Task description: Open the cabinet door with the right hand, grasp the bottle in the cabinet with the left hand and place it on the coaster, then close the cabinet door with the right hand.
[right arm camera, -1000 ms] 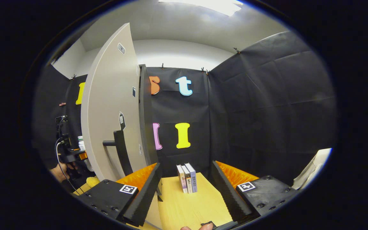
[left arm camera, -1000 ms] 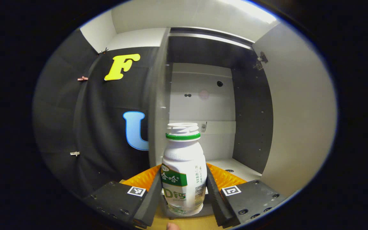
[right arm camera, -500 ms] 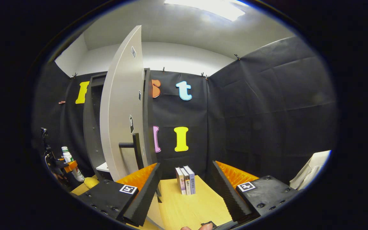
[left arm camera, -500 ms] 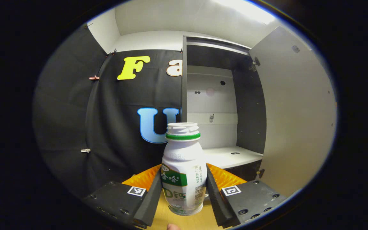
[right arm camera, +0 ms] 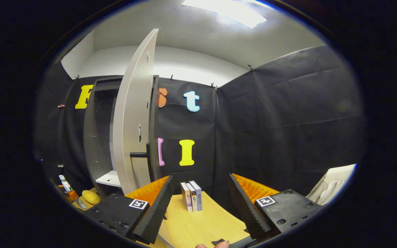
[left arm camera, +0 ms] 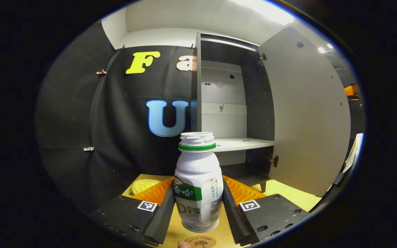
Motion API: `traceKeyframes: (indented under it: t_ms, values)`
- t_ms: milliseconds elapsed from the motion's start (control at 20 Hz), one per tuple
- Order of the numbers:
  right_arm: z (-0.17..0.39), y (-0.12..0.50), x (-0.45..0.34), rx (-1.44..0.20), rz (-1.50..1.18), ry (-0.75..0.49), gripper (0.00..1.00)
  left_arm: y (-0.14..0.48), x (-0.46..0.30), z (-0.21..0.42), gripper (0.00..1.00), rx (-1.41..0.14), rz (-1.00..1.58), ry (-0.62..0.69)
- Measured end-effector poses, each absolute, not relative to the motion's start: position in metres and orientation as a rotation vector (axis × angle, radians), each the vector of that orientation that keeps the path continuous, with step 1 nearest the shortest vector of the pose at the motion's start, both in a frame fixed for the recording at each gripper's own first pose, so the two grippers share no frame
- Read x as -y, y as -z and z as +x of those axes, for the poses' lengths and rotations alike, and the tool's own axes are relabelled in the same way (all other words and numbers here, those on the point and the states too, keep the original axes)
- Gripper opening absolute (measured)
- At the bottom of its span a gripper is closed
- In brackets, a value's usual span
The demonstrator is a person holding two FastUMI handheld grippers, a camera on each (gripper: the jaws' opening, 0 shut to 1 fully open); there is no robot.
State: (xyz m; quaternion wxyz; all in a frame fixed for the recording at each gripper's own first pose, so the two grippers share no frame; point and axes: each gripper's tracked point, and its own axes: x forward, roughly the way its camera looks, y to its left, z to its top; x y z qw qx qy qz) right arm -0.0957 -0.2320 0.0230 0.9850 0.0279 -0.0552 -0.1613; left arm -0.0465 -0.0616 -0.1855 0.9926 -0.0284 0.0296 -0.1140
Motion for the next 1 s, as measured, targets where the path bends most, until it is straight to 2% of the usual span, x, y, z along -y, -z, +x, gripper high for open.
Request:
traceKeyframes:
  t_ms: [350,650,1000]
  values:
    - [-0.105,-0.034,0.236,0.141,0.044,0.419,0.98,0.269,0.062,-0.066,0.72,-0.152,-0.094,0.288]
    - [-0.109,-0.029,0.233,0.117,-0.004,0.479,0.98,0.325,0.062,-0.062,0.74,-0.155,-0.075,0.308]
    - [-0.118,-0.018,0.264,0.073,0.036,0.561,0.96,0.353,0.065,-0.057,0.74,-0.117,-0.084,0.334]
